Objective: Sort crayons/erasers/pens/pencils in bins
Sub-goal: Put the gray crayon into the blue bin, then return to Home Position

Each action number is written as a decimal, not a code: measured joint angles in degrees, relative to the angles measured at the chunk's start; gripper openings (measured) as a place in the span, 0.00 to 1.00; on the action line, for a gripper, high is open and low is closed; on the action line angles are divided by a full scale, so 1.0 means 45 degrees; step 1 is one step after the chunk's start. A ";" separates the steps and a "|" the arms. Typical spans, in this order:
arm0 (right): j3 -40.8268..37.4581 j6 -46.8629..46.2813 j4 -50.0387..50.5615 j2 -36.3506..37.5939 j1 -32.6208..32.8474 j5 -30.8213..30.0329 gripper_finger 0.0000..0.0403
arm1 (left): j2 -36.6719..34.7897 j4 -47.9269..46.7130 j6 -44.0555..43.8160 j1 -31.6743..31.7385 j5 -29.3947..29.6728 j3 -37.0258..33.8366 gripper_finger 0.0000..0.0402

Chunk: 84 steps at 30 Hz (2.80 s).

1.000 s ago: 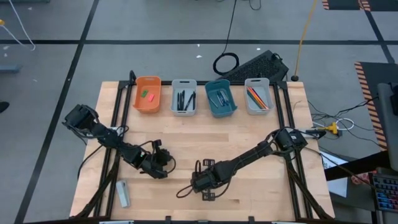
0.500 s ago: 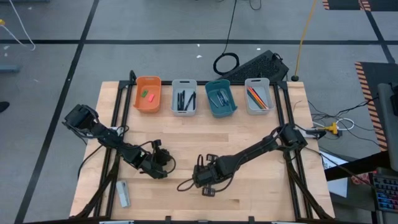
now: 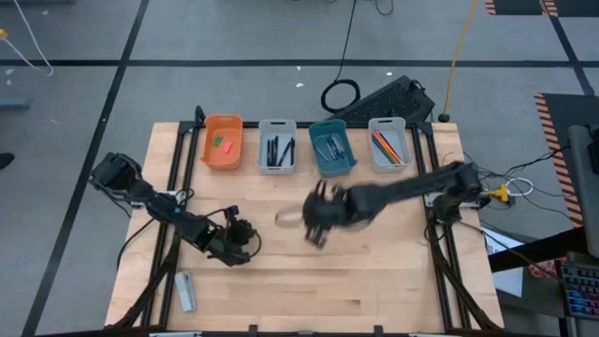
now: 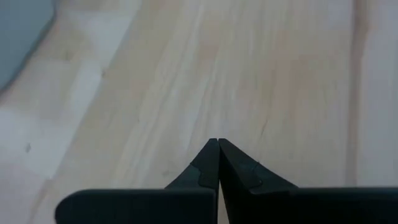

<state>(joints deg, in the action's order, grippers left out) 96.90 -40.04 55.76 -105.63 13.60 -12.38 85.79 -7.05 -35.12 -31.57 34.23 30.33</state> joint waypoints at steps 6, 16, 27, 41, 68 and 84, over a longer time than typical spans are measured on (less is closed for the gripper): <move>0.0010 0.1002 0.0914 0.1136 -0.3070 -0.0613 0.08 | -0.0581 0.0236 0.0451 0.0406 0.0202 0.0005 0.01; -0.3307 0.3084 -0.2734 0.1128 -0.8768 0.2129 0.08 | -0.0866 0.1083 0.1375 0.1374 -0.0411 0.0017 0.01; -0.5860 0.3192 -0.7113 0.0929 -1.0962 0.3424 0.08 | -0.0862 0.2628 0.2334 0.2786 -0.1454 0.0015 0.01; -0.5877 0.3584 -0.7487 -0.0110 -1.1295 0.3423 0.09 | -0.0862 0.3503 0.2658 0.3755 -0.2290 0.0015 0.01; -1.3093 0.8425 -1.4138 0.8582 -0.9816 0.4310 0.03 | -0.5662 0.6039 0.4372 0.5849 -0.4421 -0.2841 0.00; -2.1192 0.9696 -2.1950 1.5707 -0.8516 0.6637 0.00 | -0.9208 0.6185 0.6406 0.9470 -0.7749 -0.4551 0.00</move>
<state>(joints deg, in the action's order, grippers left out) 1.54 3.60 -43.02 -34.95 -24.73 17.49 44.35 20.78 -6.29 11.04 -0.65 9.85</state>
